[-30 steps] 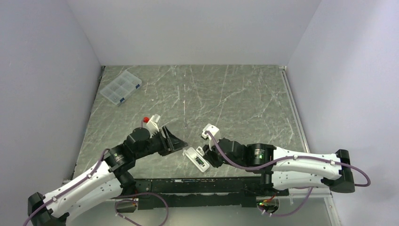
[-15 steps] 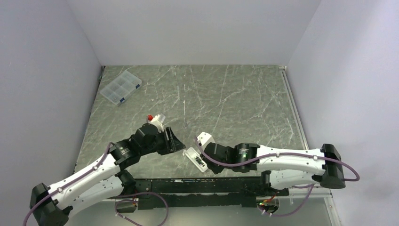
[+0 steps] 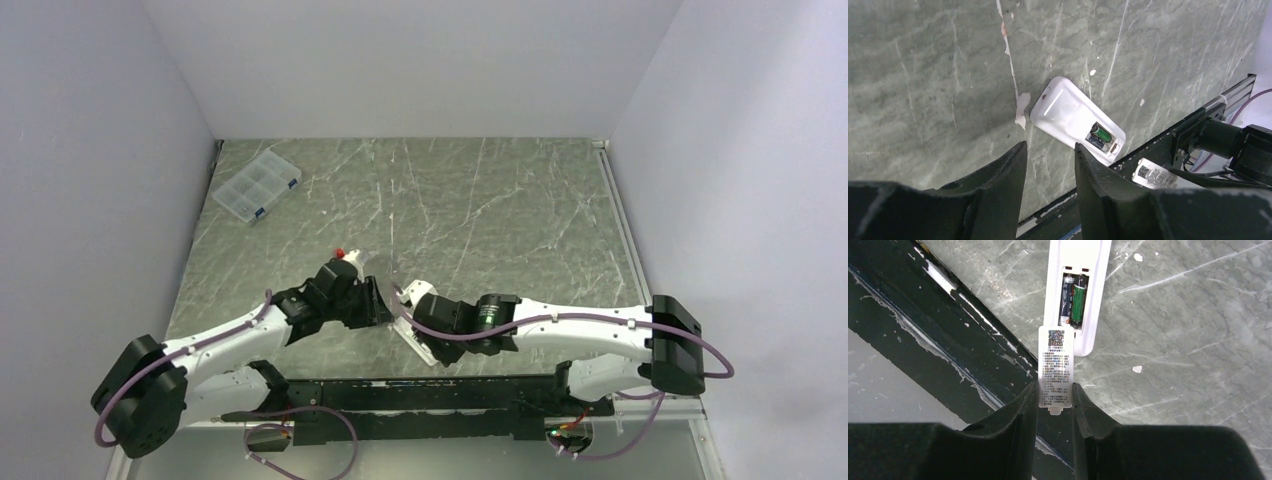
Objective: Load the batteries into the remote control
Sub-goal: Load the battery cover into the remote control.
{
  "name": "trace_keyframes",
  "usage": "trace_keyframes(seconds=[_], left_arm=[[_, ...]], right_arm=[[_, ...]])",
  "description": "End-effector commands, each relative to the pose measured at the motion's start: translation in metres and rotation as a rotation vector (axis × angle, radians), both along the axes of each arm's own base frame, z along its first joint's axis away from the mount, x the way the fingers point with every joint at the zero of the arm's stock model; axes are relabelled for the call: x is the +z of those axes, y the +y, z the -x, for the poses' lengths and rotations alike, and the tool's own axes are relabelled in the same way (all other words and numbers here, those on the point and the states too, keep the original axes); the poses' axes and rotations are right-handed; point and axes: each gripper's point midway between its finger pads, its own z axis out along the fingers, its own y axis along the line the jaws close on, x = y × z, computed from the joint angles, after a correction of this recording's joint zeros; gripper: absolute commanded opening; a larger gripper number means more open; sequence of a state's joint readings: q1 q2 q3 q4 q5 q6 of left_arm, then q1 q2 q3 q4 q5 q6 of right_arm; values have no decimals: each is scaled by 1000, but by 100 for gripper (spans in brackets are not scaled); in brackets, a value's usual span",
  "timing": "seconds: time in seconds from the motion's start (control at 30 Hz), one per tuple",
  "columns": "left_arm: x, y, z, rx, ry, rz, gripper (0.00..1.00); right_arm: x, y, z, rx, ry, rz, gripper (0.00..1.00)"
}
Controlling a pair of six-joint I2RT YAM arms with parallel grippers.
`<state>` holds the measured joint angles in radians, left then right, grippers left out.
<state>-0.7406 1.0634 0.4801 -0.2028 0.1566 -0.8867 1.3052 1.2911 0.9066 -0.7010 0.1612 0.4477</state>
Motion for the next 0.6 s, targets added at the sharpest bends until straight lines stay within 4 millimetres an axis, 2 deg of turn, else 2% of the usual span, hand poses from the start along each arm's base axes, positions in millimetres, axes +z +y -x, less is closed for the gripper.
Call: trace_keyframes(seconds=[0.0,0.33,0.57], left_arm=[[9,-11,-21,-42,-111,12,45],[3,-26,-39,-100,-198,19,47],[-2,-38,-41,-160,-220,44,48]], right_arm=[[16,22,-8,25,16,-63,11],[5,20,-15,15,81,-64,10],[0,21,-20,1,97,-47,10]])
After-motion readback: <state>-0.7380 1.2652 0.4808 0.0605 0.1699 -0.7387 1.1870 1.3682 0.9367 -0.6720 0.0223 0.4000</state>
